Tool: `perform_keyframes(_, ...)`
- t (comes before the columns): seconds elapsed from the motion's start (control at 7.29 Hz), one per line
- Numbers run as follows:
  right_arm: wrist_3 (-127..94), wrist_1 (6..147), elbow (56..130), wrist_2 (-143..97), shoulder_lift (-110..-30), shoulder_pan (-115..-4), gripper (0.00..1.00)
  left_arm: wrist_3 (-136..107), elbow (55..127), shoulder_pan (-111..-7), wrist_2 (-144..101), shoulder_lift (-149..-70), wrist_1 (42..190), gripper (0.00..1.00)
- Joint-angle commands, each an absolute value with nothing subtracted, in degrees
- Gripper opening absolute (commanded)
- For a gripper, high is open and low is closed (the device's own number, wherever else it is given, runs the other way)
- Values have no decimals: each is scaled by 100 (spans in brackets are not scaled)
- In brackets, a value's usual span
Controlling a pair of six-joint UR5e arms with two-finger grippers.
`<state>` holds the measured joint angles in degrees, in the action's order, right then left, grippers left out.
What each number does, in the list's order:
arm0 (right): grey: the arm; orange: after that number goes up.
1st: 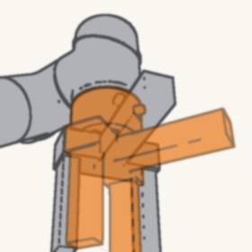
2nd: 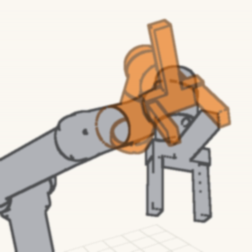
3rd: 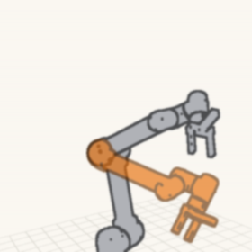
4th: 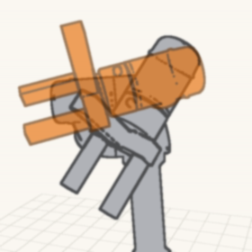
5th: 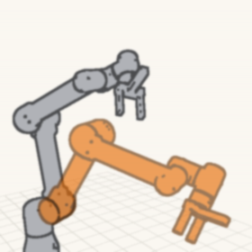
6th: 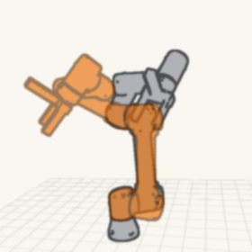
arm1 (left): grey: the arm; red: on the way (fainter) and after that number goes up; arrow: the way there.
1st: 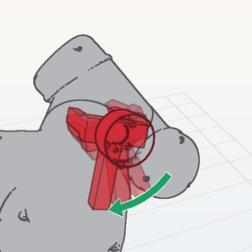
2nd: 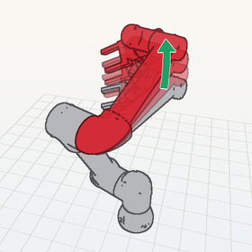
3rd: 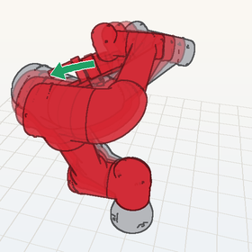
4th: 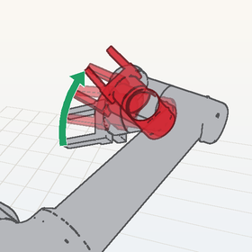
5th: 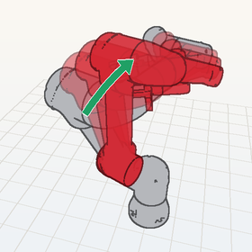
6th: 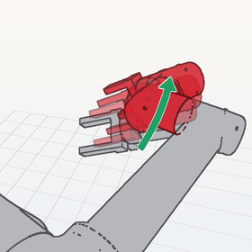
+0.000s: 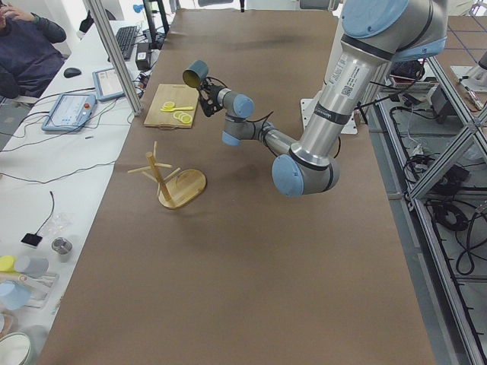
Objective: Hang cup on storage rack
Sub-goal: 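Lift the teal mug with the left gripper toward the wooden rack, then hook the teal mug's handle onto a rack peg with the left gripper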
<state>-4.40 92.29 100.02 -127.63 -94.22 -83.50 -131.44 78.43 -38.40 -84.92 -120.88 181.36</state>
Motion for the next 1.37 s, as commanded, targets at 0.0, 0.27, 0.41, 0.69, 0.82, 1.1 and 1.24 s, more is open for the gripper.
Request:
perform_keyframes(0.0,-439,9229,10011,-12762,-9422,-8350,100,-14828,7813,-4321,-8481,-11902,18369,0)
perform_keyframes(0.27,-439,9229,10019,-12762,-9422,-8350,100,-16007,7578,-4735,-8481,-11821,18387,0)
perform_keyframes(0.41,-439,9229,10037,-12762,-9422,-8350,100,-16327,7437,-4816,-8481,-11821,18430,0)
perform_keyframes(0.69,-439,9229,10028,-12762,-9413,-8350,100,-16933,7173,-4851,-8412,-11594,18885,0)
perform_keyframes(0.82,-439,9229,10028,-12762,-9404,-8350,100,-17232,7111,-4852,-8237,-11523,19027,0)
perform_keyframes(1.1,-439,9229,10028,-12762,-9396,-8350,100,-17752,6971,-4860,-8078,-11374,19430,0)
perform_keyframes(1.24,-439,9229,10028,-12762,-9396,-8350,100,-17797,6761,-4860,-8077,-11312,19798,0)
